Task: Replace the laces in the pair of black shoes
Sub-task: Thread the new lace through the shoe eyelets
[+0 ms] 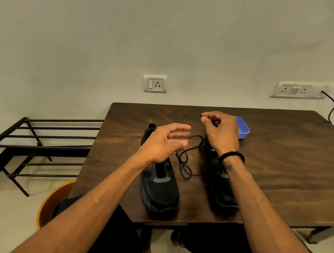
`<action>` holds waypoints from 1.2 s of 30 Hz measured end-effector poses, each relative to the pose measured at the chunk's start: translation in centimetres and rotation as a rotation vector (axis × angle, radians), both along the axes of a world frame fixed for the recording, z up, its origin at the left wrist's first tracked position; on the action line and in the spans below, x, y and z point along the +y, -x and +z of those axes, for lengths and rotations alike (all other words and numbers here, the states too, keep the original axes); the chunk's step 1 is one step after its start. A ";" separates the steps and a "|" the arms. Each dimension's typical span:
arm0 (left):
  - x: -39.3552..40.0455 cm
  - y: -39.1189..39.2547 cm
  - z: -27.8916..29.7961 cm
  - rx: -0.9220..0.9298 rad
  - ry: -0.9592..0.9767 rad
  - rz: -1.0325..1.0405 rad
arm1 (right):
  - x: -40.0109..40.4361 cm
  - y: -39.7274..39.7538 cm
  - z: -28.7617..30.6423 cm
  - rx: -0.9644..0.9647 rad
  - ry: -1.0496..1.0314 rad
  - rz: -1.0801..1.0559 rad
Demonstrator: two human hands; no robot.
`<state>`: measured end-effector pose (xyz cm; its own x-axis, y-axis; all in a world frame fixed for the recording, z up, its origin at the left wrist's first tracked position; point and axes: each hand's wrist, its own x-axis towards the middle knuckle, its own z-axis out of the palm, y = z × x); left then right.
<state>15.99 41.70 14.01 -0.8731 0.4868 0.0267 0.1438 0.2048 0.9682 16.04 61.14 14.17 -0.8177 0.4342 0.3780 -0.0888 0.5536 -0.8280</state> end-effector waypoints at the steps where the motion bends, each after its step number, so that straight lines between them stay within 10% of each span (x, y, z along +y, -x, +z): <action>1: -0.3 0.1 -0.3 0.002 0.096 0.071 | 0.0 -0.1 0.2 0.004 0.001 0.018; 10: -1.0 -0.7 -4.0 -0.386 0.805 0.215 | -3.2 -1.1 -2.1 -0.603 -0.471 0.599; 36: -1.5 -0.6 -7.4 -0.446 0.637 0.376 | -6.4 -2.1 -4.9 -0.712 -0.698 0.471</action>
<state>16.55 40.18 6.60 -0.8430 -0.0304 -0.5371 -0.4087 0.6854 0.6026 18.11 54.70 9.28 -0.9733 -0.1035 -0.2049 -0.0402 0.9557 -0.2915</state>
